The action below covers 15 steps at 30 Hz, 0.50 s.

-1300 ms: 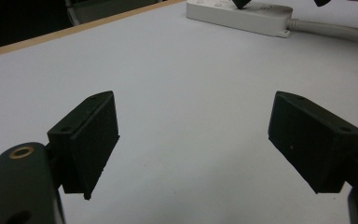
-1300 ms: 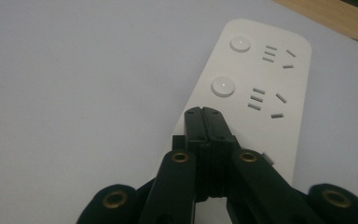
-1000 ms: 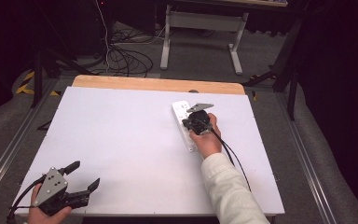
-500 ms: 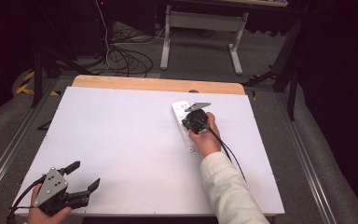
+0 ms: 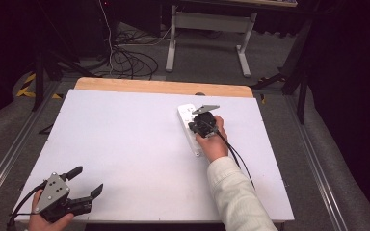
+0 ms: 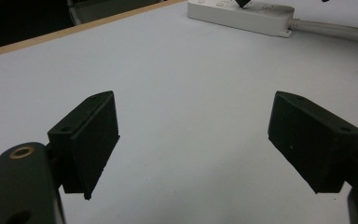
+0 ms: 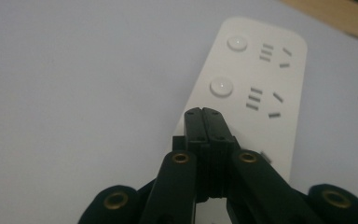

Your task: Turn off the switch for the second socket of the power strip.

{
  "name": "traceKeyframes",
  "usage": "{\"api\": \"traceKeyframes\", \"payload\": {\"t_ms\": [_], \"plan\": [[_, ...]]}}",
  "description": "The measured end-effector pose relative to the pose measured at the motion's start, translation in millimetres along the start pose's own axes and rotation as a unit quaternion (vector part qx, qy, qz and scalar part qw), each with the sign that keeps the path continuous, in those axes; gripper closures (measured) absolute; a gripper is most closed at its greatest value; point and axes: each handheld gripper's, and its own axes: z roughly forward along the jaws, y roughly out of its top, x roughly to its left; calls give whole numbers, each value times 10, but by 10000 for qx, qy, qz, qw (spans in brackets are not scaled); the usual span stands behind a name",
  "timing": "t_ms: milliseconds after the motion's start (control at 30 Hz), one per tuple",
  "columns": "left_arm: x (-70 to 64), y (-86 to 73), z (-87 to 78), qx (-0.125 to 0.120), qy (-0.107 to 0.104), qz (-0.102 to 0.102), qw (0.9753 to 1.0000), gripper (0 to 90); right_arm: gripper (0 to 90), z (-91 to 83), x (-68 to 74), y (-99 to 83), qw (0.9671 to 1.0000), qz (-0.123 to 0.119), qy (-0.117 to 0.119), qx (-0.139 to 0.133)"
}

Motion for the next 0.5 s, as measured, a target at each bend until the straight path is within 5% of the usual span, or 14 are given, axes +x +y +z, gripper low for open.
{"api": "traceKeyframes", "payload": {"t_ms": [67,167,500], "plan": [[2,0,1,-1,1,-2,10000,168,900,-14,3,-4,10000,0,22,-57],[5,2,-2,-5,-1,-1,10000,167,900,-125,26,10,9985,159,163,-497],[-8,3,1,-13,-13,-8,10000,167,900,-357,85,73,9972,-15,162,-735]]}}
